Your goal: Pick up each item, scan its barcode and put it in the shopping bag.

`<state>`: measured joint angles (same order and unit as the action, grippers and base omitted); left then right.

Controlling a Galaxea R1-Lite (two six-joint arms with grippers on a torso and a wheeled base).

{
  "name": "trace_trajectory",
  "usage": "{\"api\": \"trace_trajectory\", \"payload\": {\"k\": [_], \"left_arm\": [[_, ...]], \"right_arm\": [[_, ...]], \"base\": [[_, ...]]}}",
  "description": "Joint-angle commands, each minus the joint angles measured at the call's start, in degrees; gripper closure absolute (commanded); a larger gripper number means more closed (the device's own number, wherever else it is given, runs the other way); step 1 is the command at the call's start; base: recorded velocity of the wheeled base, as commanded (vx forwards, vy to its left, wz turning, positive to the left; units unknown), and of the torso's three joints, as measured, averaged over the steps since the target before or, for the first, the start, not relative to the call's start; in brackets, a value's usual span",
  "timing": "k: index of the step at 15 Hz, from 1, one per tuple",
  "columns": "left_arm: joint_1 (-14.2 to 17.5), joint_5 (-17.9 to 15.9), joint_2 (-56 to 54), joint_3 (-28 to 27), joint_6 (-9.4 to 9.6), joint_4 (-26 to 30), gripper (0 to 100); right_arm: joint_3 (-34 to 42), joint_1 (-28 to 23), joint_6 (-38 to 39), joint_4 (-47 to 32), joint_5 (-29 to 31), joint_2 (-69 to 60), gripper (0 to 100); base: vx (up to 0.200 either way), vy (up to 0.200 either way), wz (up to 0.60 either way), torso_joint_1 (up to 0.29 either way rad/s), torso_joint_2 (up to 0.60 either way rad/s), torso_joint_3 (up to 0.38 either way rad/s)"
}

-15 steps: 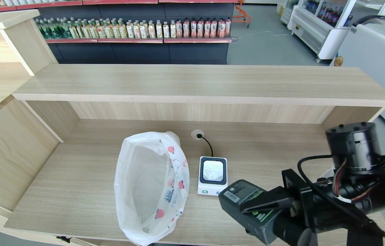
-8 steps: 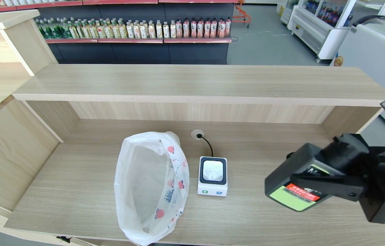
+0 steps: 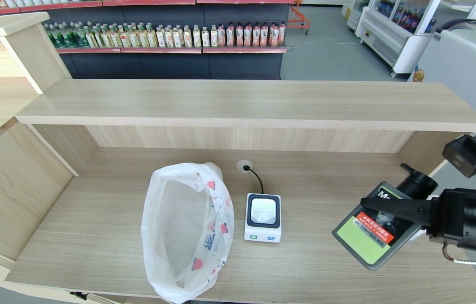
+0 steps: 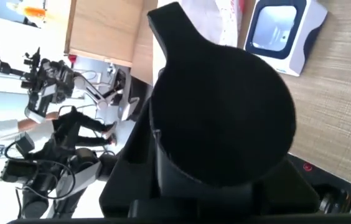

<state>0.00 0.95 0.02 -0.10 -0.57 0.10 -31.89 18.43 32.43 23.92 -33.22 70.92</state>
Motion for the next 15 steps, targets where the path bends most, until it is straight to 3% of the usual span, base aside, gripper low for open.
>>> {"api": "trace_trajectory", "payload": {"k": [1,7,10,13,15], "left_arm": [[0.0,0.0,0.0,0.0,-0.04,0.0,0],[0.0,0.0,0.0,0.0,-0.04,0.0,0],[0.0,0.0,0.0,0.0,0.66,0.1,0],[0.0,0.0,0.0,0.0,0.84,0.1,0],[0.0,0.0,0.0,0.0,0.66,0.0,0]], "right_arm": [[0.2,-0.2,0.0,0.1,0.0,2.3,100],[1.0,-0.2,0.0,-0.1,0.8,2.3,100],[1.0,-0.6,-0.1,-0.2,1.6,2.6,100],[0.8,-0.9,-0.4,-0.3,2.0,3.6,100],[0.4,-1.5,-2.4,-0.1,2.3,6.0,100]], "base": [[0.0,0.0,0.0,0.0,0.0,0.0],[0.0,0.0,0.0,0.0,0.0,0.0],[0.0,0.2,0.0,-0.004,0.0,0.001],[0.0,0.0,0.0,0.0,0.0,0.0],[-0.2,0.0,0.0,0.0,0.0,0.005]]}}
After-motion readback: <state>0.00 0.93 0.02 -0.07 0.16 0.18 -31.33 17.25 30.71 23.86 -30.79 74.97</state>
